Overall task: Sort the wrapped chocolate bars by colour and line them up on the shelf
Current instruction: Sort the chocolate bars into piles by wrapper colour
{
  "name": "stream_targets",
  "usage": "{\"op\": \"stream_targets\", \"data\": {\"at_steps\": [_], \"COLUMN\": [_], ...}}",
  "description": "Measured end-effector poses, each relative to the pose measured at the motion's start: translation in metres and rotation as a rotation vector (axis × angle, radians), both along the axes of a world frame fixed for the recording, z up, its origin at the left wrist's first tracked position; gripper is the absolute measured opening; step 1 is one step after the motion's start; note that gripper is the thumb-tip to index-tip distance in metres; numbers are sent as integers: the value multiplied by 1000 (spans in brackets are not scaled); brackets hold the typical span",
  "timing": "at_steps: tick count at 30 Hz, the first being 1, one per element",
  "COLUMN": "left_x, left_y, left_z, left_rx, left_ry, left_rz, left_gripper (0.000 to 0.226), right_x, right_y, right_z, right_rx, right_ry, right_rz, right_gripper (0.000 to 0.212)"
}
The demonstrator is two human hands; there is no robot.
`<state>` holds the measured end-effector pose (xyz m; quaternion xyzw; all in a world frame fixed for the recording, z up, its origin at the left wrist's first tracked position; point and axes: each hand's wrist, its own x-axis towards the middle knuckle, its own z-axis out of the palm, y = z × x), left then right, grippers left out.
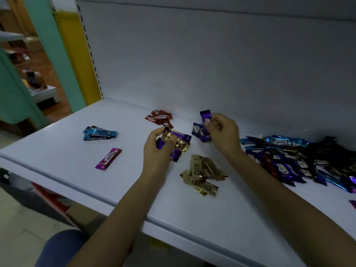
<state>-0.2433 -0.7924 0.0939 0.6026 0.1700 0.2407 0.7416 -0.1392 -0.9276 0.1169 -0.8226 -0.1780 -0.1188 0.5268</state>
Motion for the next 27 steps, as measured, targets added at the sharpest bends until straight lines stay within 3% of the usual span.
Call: {"op": "stream_targets", "data": {"at_steps": [2,5,10,12,14,15,17,21,27], "left_x": [0,0,1,2,2,2,1,-1,1], "left_y": [2,2,3,3,4,4,4,4,5], "left_z": [-2,-1,-3,-4,-4,-4,-4,-4,-7], "left_rx": [-37,-59,-120,-138,-120,-106,-104,-156,-70], "left_ry": [-19,-33,-49,-59,-71,-77,-92,-72,-39], "left_rz": [17,9,-16,-29,-34,-33,-37,-32,-20], "left_gripper": [18,12,15,18,20,21,23,23,24], "right_x": [17,33,37,27,5,-5,-15,-17,-14], "right_y": [-13,-25,-22,-14,-1,6,18,25,21], "right_z": [-14,-29,-25,-15,2,9,11,7,4], "right_rx": [-204,-448,-569,-432,-223,-177,-216,-155,-90], "right_ry": [-157,-246,-221,-201,12,119,150,123,175], "right_rz": [-150,-268,-220,-68,248,398,536,523,493], "right_gripper": [14,8,18,18,11,10,15,18,23]}}
